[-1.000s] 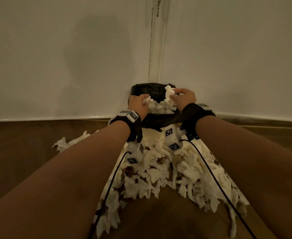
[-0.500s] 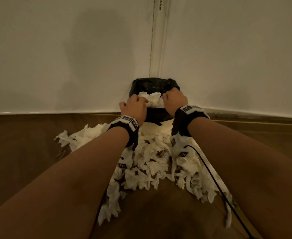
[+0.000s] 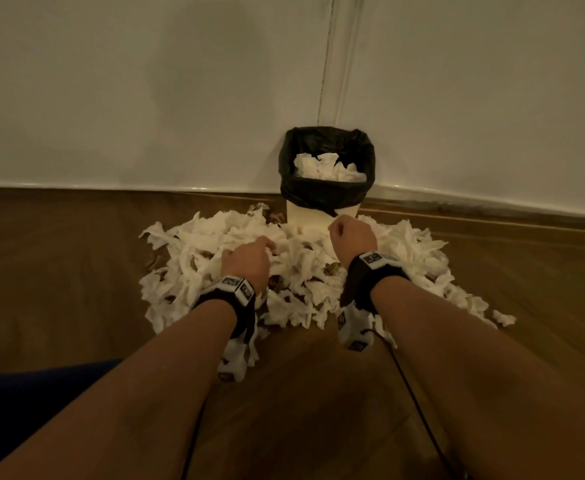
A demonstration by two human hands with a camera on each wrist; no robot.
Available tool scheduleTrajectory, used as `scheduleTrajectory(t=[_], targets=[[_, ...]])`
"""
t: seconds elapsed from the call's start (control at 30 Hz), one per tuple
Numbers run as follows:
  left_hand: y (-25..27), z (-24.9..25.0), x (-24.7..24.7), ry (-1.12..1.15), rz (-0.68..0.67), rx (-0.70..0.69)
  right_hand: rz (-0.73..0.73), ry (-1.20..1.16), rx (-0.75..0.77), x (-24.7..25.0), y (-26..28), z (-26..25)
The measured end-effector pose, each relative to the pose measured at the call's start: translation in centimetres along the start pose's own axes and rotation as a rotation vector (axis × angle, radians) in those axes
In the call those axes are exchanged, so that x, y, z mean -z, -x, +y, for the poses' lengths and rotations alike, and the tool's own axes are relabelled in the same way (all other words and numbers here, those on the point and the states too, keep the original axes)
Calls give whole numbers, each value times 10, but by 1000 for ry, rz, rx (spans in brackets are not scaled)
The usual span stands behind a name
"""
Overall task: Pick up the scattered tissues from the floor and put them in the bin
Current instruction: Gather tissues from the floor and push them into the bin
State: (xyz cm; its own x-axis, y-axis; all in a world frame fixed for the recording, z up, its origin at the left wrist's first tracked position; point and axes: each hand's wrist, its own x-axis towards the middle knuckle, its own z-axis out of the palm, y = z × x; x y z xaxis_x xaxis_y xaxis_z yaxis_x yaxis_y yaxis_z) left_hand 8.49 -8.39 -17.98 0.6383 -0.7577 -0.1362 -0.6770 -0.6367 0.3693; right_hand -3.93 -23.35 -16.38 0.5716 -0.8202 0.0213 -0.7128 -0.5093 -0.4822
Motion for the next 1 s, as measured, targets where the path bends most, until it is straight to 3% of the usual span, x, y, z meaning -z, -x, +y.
scheduleTrajectory(t=[0.17,0.3,0.43,0.7,0.83,1.0], targets=[[42,-68,-33,-3,-41,146,-215,-59,-25,-44,37,-20],[75,-104,-53,-46,81,286,-386,-72,79,-83,58,-42],[93,-122,-66,-11,15,423,-531,6,191,-116,71,-59],[94,-128,-78,40,-89,413,-634,287,362,-161,87,-72],[91,-128,-81,52,-157,424,-702,323,302,-170,93,-67],[89,-137,-82,89,-112,420,-698,296,315,-169,96,-62]])
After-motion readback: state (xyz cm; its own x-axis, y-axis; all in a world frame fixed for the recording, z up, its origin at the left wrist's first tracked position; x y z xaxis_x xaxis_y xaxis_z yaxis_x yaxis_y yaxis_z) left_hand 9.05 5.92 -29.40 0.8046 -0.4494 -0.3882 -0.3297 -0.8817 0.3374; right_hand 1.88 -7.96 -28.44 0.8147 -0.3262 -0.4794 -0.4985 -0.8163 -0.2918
